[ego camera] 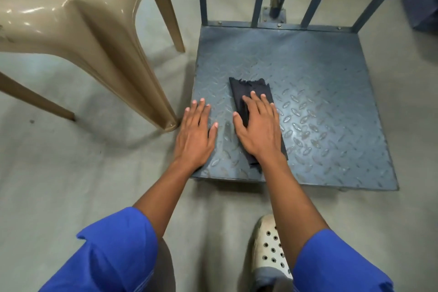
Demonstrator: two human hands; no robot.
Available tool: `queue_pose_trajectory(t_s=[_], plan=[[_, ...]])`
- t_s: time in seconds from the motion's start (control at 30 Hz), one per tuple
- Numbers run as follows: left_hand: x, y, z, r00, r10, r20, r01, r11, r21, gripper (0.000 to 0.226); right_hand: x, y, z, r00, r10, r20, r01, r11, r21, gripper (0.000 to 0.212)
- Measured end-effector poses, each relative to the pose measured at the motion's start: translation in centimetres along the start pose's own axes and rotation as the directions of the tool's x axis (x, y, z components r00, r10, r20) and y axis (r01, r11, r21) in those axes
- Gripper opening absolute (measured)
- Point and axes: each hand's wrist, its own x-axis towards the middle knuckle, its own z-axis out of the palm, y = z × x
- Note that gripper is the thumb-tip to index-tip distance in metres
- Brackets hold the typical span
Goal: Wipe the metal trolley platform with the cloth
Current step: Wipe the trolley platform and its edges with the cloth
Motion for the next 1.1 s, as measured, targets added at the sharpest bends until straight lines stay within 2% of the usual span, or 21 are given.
queue_pose_trajectory(t_s=[0.1,0.2,0.3,0.4,0.53,0.77,0.87,1.1], plan=[[-0.3,0.3,0.1,0.999,0.021,-0.042,-0.02,1.0,0.022,0.062,0.9,-0.5,-0.3,0.991,-0.033,-0.13,0.035,0.999,0.019,0.057],[0.8,0.4,0.1,0.998,0.04,-0.04,-0.038,0.998,0.047,0.062,2.0,0.2,0.4,0.998,-0.055,-0.031,0.054,0.998,-0.042,0.057],[2.0,0.2,0.4,0.998,0.062,0.024,-0.063,0.996,0.067,0.066,0.7,1.8,1.8,0.998,-0.035,0.055,0.04,0.995,-0.092,0.059],[2.4,0.1,1.2,0.993,0.073,0.097,-0.087,0.986,0.143,0.071,-0.3,2.3,2.1,0.999,-0.023,0.047,0.028,0.994,-0.106,0.061],[2.2,0.3,1.4,0.991,0.047,0.127,-0.073,0.976,0.207,0.076,-0.2,1.8,2.2,0.999,0.011,0.05,-0.003,0.99,-0.144,0.062],[0.1,-0.2,0.9,0.991,0.028,0.128,-0.053,0.979,0.198,0.075,-2.6,3.6,1.1,0.997,0.061,0.055,-0.051,0.984,-0.168,0.058],[0.2,-0.3,0.8,0.991,0.042,0.127,-0.066,0.979,0.193,0.076,-3.4,5.8,0.2,0.991,0.13,0.019,-0.126,0.98,-0.157,0.057],[0.1,-0.2,0.9,0.994,0.038,0.103,-0.055,0.985,0.166,0.076,-3.3,6.1,0.6,0.969,0.24,-0.062,-0.247,0.953,-0.175,0.069]])
